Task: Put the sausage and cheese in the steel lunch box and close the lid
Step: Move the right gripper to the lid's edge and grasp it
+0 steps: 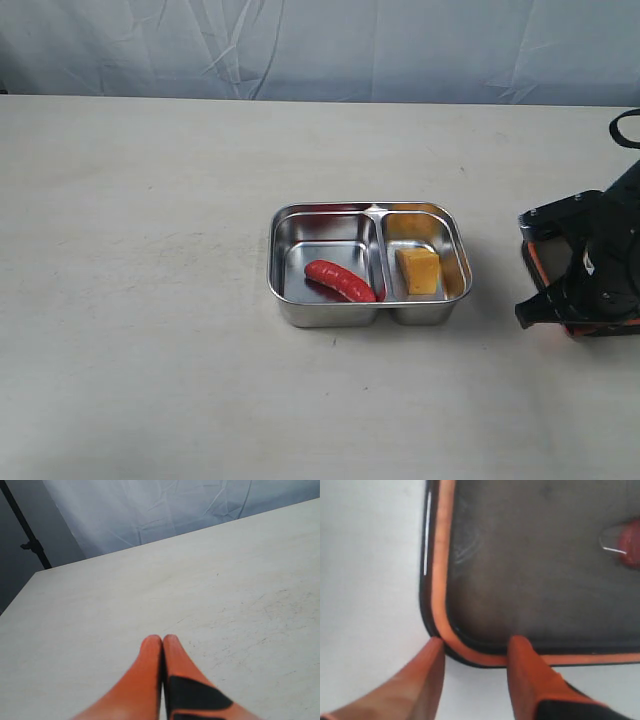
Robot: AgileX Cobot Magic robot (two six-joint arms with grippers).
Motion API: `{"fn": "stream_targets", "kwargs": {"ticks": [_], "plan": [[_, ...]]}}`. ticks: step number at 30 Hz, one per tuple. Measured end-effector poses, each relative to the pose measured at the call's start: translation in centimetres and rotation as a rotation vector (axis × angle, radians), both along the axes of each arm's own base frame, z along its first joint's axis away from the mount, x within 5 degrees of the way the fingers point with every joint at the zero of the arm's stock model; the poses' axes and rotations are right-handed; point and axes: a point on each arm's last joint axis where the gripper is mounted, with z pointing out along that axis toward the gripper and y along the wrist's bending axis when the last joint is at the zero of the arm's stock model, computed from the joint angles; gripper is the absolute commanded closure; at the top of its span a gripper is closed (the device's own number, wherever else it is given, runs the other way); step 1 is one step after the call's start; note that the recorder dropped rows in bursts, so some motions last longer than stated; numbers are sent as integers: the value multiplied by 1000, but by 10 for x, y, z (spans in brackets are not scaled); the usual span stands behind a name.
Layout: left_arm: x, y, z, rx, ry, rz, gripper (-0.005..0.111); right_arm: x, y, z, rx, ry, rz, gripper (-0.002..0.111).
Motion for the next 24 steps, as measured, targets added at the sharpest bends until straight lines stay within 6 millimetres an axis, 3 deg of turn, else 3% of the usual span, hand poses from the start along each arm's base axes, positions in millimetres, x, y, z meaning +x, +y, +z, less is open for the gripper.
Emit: {"fn": "stream_targets", "kwargs": {"ticks": [10,14,17,24], "plan": [[0,0,0,0,0,0,107,8,-3,-6,8,-2,-4,69],[0,0,0,0,0,0,107,9,-3,-7,10,-6,3,87],[0,0,0,0,0,0,107,9,-3,-7,4,-7,15,109],[0,0,0,0,0,0,107,12,-4,-6,10,-17,13,109]]}}
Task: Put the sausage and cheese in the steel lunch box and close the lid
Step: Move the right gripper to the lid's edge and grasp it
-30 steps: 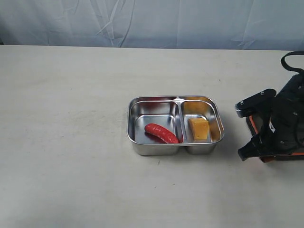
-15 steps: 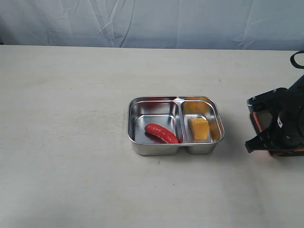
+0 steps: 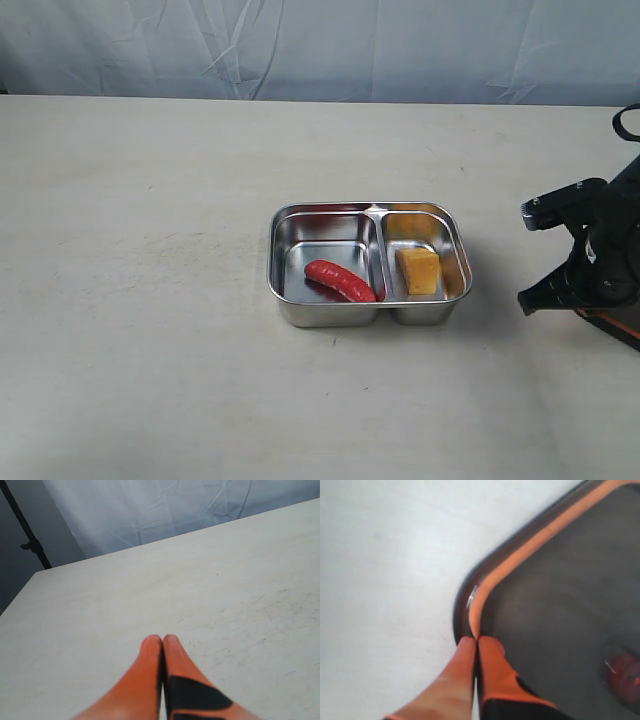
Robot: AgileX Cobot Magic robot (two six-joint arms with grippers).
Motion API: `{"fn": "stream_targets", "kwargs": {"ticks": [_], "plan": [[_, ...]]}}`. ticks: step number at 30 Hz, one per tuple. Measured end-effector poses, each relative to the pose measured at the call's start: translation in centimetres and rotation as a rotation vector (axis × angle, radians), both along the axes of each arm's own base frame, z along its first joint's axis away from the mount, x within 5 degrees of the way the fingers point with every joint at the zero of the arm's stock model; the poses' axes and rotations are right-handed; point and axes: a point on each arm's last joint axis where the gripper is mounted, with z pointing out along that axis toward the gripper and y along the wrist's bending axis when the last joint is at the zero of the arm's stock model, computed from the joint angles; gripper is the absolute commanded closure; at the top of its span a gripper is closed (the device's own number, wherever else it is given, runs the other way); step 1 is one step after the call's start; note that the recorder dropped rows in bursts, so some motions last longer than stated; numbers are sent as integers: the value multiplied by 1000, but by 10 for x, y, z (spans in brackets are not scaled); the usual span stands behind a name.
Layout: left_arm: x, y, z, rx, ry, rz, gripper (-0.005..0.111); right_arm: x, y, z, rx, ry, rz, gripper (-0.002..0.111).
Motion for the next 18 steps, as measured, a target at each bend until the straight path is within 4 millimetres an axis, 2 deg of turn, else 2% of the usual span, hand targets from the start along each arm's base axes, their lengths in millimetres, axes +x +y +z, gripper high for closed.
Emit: {"fn": "stream_targets", "kwargs": {"ticks": [18], "plan": [[0,0,0,0,0,0,107,-1,7,11,125,-28,-139,109]]}}
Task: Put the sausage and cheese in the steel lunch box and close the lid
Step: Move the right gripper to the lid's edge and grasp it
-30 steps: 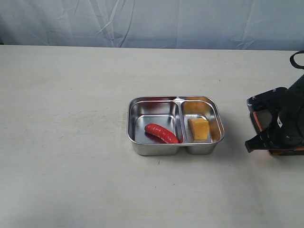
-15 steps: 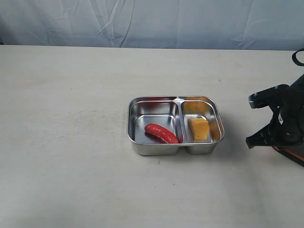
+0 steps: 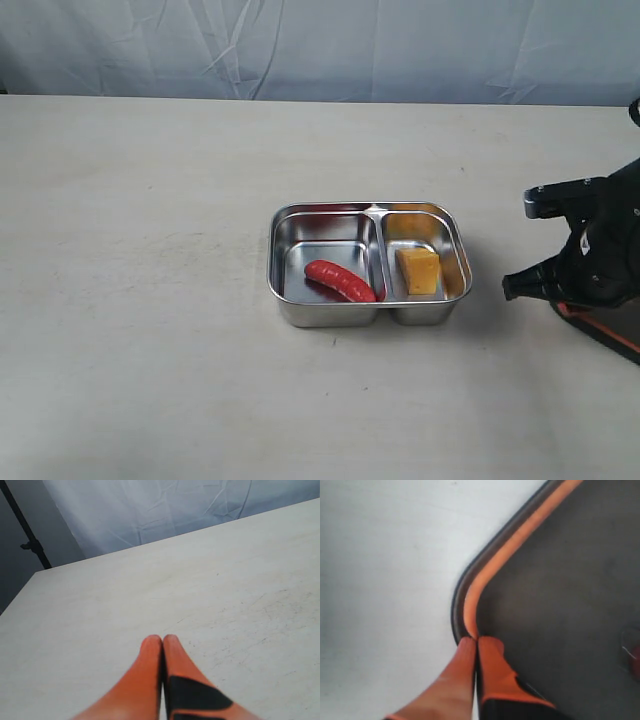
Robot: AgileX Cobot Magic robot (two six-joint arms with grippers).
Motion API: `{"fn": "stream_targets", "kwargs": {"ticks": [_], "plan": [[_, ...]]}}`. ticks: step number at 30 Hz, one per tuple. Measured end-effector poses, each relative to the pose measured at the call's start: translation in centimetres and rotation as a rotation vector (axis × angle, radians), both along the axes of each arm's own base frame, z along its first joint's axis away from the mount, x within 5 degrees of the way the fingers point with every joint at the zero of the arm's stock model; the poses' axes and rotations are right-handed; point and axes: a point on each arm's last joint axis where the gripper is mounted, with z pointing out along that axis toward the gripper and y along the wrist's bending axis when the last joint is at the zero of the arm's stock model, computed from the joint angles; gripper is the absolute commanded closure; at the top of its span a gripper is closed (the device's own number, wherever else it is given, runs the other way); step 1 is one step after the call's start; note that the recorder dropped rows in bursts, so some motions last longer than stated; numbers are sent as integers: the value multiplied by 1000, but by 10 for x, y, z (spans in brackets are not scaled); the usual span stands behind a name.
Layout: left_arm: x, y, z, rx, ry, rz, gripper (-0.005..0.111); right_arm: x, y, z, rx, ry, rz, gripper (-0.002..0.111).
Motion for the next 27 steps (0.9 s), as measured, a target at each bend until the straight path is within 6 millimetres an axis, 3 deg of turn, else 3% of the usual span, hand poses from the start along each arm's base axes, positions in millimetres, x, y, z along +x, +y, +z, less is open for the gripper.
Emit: {"fn": "stream_targets", "kwargs": {"ticks": [6,8,12,14,21,25,27], "plan": [[0,0,0,0,0,0,107,3,2,17,29,-42,-30,108],[0,0,0,0,0,0,107,4,2,20,37,-53,-35,98],[0,0,0,0,0,0,107,4,3,21,42,-52,-45,66],[0,0,0,0,0,0,107,4,3,21,45,-52,-47,58],[0,0,0,0,0,0,107,11,8,24,117,-124,-95,57],[0,0,0,0,0,0,107,24,12,4,109,-77,-134,59],[0,0,0,0,0,0,107,30,14,-8,90,-38,-141,69]]}}
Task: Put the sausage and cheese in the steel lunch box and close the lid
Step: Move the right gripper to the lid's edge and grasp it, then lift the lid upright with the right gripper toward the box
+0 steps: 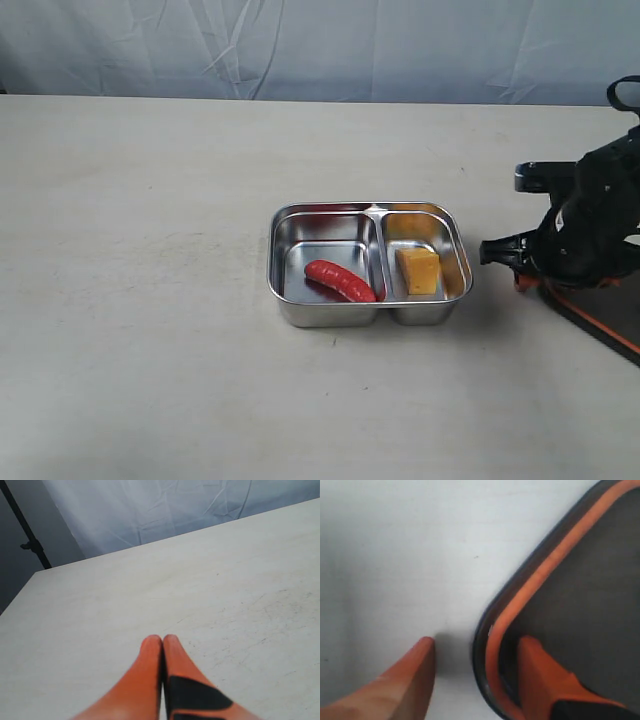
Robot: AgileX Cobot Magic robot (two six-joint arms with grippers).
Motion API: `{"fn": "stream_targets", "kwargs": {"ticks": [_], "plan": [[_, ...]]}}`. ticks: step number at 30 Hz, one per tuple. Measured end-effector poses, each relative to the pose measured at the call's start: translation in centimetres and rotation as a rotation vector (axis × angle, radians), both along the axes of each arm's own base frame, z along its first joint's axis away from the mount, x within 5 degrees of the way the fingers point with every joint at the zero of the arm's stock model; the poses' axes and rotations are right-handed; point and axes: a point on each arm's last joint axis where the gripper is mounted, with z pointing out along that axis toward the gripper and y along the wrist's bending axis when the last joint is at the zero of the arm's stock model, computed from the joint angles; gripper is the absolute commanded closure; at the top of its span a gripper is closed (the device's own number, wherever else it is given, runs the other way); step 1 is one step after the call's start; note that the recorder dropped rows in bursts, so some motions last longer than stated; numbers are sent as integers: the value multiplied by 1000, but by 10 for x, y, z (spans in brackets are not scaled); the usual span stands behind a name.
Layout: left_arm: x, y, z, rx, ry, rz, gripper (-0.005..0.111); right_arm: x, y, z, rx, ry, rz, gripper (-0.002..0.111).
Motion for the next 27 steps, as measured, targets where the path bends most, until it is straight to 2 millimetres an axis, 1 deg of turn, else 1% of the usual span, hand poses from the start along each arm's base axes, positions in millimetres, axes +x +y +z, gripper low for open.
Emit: {"fn": "stream_targets", "kwargs": {"ticks": [1,2,3,4,11,14,16,19,22,25,26,27], "plan": [[0,0,0,0,0,0,107,2,1,-5,-3,14,-6,81],[0,0,0,0,0,0,107,6,2,-5,-1,13,-10,91],[0,0,0,0,0,0,107,8,3,-6,6,17,-22,107],[0,0,0,0,0,0,107,9,5,-7,15,17,-28,108],[0,0,0,0,0,0,107,9,5,-7,11,34,-44,108],[0,0,0,0,0,0,107,3,1,-1,-16,75,-57,108],[0,0,0,0,0,0,107,-4,0,6,-38,102,-60,108],[0,0,0,0,0,0,107,-9,2,31,-29,57,-52,108],[0,0,0,0,0,0,107,-16,9,67,14,-49,-27,108],[0,0,0,0,0,0,107,-29,14,102,67,-148,-9,108],[0,0,0,0,0,0,107,-36,15,117,94,-191,0,108],[0,0,0,0,0,0,107,-42,15,125,115,-219,4,108]]}}
